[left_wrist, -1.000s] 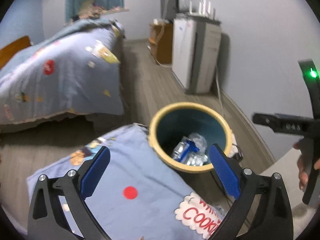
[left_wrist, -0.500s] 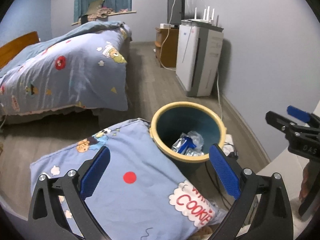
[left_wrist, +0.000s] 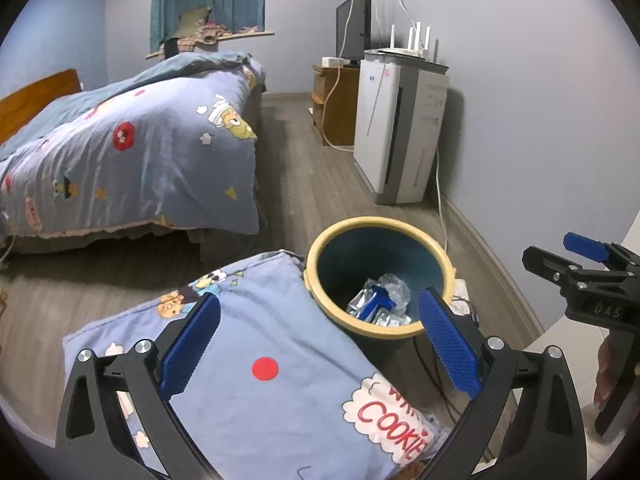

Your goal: Collect trash

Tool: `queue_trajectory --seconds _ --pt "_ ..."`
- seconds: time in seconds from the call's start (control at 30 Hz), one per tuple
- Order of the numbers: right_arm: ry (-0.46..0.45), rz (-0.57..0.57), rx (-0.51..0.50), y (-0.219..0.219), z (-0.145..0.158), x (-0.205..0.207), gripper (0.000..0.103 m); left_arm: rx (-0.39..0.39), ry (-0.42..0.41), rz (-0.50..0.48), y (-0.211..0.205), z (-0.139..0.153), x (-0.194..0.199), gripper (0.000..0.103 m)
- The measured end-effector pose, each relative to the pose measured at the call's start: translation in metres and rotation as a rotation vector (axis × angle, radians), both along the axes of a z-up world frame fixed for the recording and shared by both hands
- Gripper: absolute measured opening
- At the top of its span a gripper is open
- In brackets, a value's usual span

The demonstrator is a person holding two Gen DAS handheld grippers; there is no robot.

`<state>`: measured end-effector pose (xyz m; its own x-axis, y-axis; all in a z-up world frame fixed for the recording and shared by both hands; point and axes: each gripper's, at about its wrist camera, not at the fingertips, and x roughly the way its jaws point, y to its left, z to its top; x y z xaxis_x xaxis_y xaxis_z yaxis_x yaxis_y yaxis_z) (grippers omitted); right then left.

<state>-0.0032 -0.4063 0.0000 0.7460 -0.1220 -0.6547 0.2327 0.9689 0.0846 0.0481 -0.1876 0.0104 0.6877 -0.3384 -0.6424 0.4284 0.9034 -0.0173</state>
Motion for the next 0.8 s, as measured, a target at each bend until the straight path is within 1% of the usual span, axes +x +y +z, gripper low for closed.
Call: queue_trajectory --seconds 0.8 --pt "0.005 0.001 -0.010 0.0029 -0.0041 -0.0017 0.097 0.006 -0.001 -0.001 -0.0007 -0.0002 -0.0013 0.098"
